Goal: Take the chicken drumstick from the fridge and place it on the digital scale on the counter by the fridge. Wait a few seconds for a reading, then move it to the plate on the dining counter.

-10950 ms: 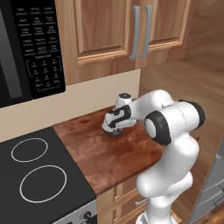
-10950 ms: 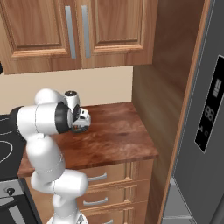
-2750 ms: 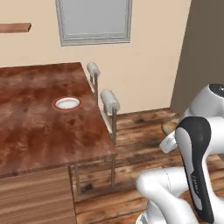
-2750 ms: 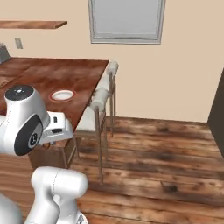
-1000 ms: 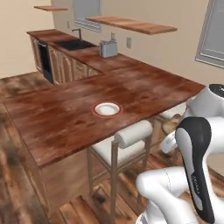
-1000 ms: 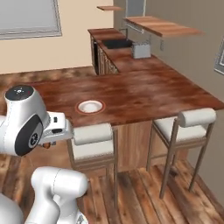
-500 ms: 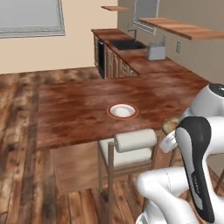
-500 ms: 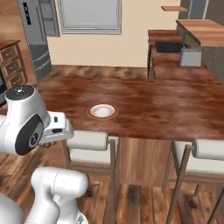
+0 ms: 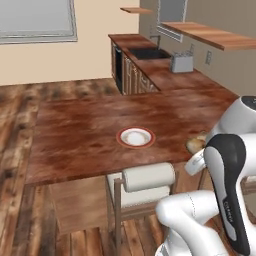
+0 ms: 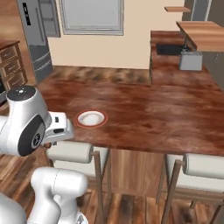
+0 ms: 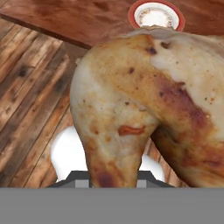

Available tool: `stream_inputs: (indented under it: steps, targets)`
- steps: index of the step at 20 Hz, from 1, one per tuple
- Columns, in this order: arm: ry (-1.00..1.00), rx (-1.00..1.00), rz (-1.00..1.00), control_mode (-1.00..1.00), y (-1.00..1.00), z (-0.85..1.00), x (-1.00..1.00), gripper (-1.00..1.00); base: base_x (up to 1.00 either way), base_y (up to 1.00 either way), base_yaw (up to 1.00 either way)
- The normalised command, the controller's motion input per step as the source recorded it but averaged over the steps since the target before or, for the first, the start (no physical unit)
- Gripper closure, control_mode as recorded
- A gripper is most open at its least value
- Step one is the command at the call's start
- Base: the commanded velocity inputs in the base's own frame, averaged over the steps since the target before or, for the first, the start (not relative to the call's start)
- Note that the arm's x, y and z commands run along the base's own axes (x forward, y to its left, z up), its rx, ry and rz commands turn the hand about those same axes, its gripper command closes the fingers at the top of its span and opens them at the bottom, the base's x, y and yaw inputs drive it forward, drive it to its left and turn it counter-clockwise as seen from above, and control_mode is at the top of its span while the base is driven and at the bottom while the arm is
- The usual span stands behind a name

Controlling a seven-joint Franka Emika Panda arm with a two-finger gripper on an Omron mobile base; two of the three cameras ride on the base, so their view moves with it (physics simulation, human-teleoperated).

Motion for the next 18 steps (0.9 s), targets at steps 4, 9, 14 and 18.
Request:
stream_inputs:
  steps: [4, 9, 14, 18]
  targets:
    - [0.0, 0.0, 0.0, 1.0, 0.0, 0.0, 0.0, 1.0, 0.87, 0.0, 0.0]
    - [0.0, 0.0, 0.0, 1.0, 0.0, 0.0, 0.0, 1.0, 0.79, 0.01, 0.0]
    - [0.0, 0.0, 0.0, 1.0, 0.0, 0.0, 0.0, 1.0, 0.01, 0.0, 0.01]
    - [0.0, 0.0, 0.0, 1.0, 0.0, 0.0, 0.0, 1.0, 0.0, 0.0, 0.0]
